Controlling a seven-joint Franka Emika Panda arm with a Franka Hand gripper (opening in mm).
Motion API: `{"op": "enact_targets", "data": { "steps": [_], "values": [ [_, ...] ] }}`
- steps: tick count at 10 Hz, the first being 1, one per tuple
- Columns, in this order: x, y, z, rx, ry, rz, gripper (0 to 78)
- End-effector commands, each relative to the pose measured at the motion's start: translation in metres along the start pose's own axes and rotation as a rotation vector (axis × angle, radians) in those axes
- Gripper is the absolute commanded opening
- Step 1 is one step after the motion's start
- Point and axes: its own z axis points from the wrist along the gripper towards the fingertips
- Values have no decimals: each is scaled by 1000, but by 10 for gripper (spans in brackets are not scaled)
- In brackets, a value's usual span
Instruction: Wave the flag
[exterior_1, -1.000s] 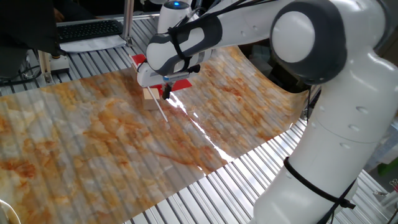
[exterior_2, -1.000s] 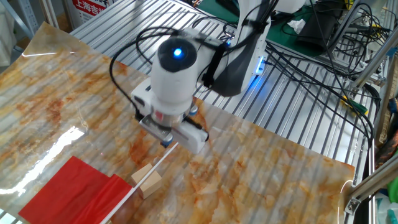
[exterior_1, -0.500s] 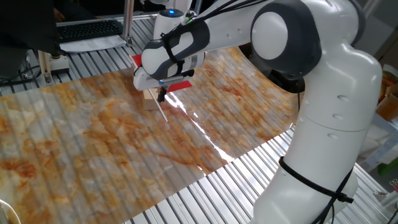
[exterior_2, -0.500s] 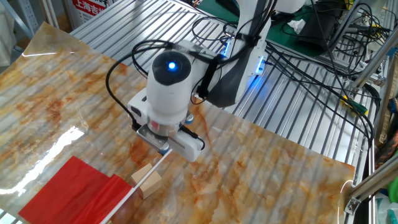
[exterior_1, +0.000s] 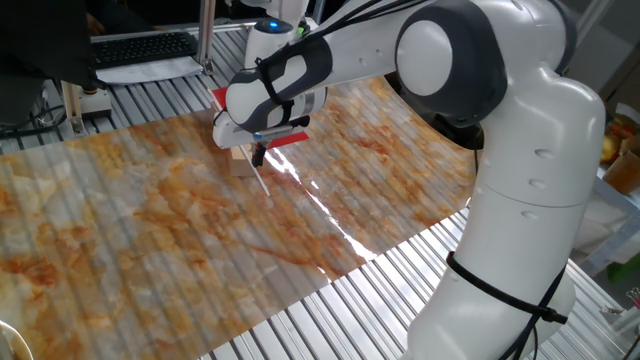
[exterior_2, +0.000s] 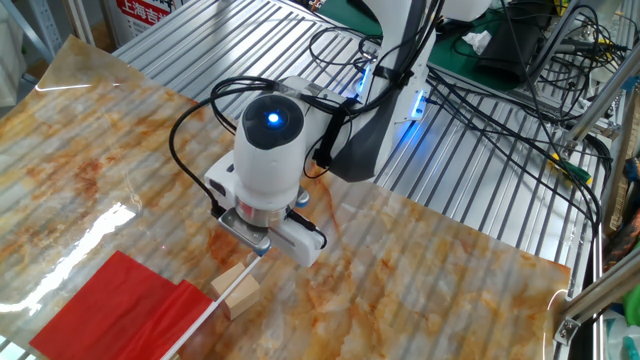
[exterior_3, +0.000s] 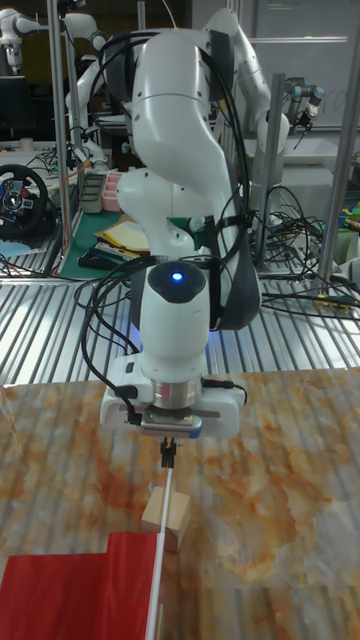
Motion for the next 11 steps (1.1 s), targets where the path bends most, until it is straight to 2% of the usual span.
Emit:
{"op": "enact_targets", "data": {
  "steps": [1,7,9,10,11],
  "values": [
    [-9,-2,-4,-5,-5,5,0],
    [-9,-1,0,-12,7,5,0],
    [-9,0,3,-26,7,14,0],
    [-9,0,3,-26,7,14,775],
    [-9,0,3,-26,7,14,775]
  ]
}}
